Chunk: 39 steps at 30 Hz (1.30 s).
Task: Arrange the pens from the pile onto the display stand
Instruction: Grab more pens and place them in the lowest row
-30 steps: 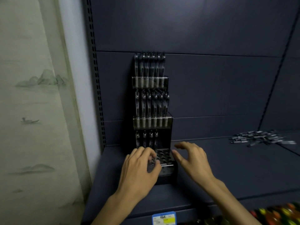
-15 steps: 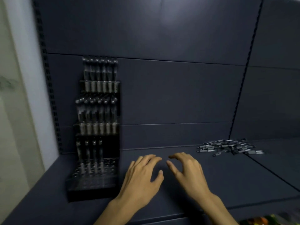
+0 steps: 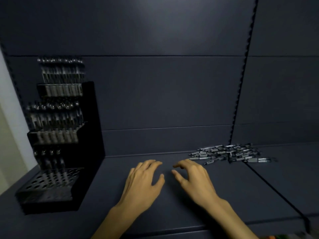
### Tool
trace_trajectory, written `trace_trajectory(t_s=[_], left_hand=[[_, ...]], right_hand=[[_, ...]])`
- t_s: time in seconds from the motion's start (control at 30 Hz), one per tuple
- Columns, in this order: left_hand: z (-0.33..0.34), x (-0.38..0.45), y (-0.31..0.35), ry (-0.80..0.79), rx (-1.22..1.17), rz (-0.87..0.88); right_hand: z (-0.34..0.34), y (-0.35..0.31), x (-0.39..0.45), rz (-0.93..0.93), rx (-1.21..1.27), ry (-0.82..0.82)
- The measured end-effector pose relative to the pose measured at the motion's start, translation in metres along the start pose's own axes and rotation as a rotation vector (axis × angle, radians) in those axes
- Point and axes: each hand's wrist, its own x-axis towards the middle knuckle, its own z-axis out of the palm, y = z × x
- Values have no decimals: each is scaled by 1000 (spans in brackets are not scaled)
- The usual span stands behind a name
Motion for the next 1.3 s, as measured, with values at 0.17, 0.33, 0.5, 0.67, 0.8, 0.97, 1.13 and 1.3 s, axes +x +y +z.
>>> trace_trajectory(t_s=[0.17,0.33,0.5,0.67,0.8,0.97,1.13,1.3], left_hand=[[16,17,9,-12,0,50],[40,46,40,-3,-7,84],[82,86,81,-49,105,154],[135,135,110,-143,268,125],[159,162,110,-163,340,85],[174,167,100,-191,323,79],[178,174,90,-206,327,137],[183,173,86,-179,308,200]], right_hand=[[-8,25,-2,22,-39,-24],[-35,74,4,56,-59,-15],[-63,140,23,88,-56,4],[-80,206,61,47,-52,-4],[-81,234,93,33,-44,50],[-61,247,88,-21,-52,204],[-52,255,81,-72,-139,245],[-46,259,83,-44,-156,193]])
